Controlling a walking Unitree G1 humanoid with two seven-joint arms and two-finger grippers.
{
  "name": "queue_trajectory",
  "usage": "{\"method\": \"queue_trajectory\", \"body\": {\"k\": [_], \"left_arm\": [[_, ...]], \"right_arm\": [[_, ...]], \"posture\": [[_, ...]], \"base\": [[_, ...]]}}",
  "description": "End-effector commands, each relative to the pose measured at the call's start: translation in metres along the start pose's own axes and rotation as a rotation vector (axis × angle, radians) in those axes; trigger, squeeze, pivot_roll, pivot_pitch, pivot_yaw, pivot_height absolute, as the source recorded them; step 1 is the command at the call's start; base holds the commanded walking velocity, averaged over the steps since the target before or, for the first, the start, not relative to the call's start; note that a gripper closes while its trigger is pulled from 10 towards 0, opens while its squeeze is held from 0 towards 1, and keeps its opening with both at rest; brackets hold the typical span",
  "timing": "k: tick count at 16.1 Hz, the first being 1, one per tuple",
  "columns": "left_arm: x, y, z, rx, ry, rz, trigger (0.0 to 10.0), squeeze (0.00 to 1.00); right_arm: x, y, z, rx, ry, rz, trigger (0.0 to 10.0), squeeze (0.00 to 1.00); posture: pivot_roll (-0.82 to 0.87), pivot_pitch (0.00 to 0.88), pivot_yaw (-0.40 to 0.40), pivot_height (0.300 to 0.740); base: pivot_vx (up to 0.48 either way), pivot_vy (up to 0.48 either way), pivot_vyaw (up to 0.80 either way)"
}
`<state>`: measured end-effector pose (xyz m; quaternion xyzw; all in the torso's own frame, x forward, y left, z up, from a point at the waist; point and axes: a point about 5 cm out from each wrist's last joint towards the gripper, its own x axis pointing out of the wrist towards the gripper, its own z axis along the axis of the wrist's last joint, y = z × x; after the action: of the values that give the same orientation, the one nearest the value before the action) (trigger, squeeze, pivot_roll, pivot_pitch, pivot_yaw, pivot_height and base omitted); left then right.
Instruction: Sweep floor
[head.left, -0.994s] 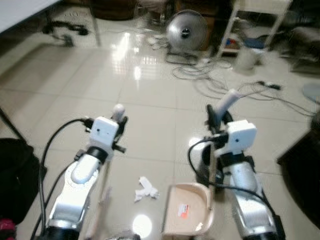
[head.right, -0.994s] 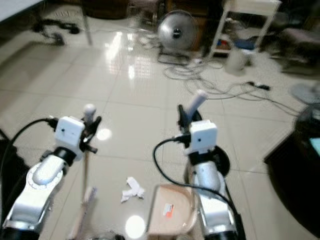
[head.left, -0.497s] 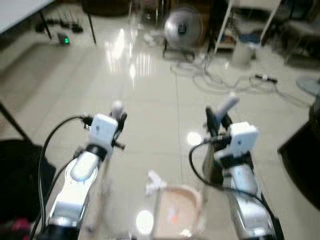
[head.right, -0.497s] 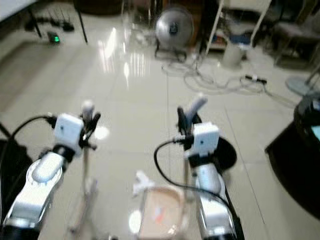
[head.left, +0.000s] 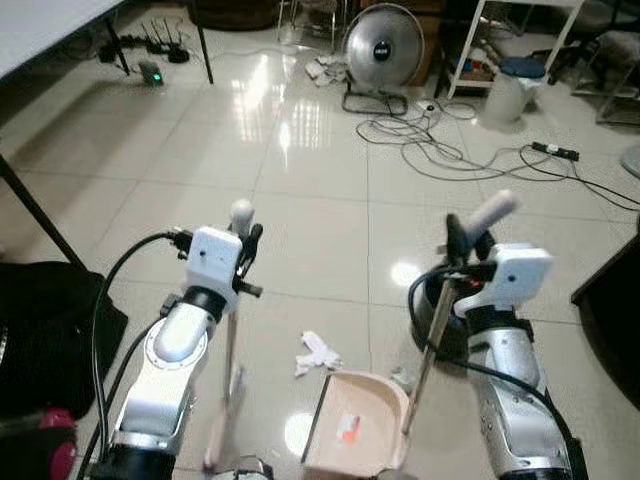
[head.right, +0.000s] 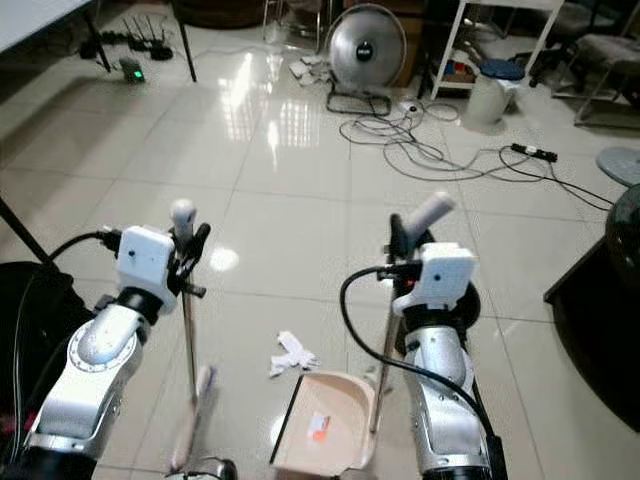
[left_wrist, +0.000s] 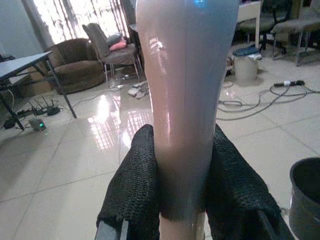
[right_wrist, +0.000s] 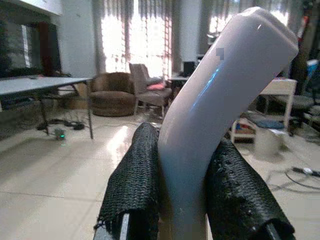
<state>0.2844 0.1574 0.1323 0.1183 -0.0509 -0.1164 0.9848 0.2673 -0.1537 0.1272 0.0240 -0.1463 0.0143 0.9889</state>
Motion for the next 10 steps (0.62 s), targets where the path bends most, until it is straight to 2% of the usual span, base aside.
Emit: {"method": "queue_trajectory", "body": {"k": [1, 3, 10], "left_arm": [[0.006, 0.007, 0.015, 0.025, -0.064, 0.024, 10.0, 0.00], [0.011, 0.005, 0.019, 0.005, -0.098, 0.043, 10.0, 0.00], [0.022, 0.000, 0.023, -0.013, -0.124, 0.032, 10.0, 0.00]], "right_arm": [[0.006, 0.000, 0.009, 0.013, -0.022, -0.019, 10.0, 0.00], [0.011, -0.002, 0.007, 0.000, 0.023, -0.043, 10.0, 0.00], [0.020, 0.009, 0.019, 0.068, -0.011, 0.030, 10.0, 0.00]], "posture": [[0.01, 0.044, -0.034, 0.740], [0.00, 0.045, -0.042, 0.740], [-0.03, 0.035, -0.041, 0.740]], "base": [[0.000, 0.000, 0.00], [0.000, 0.000, 0.00], [0.299, 0.000, 0.00]]}}
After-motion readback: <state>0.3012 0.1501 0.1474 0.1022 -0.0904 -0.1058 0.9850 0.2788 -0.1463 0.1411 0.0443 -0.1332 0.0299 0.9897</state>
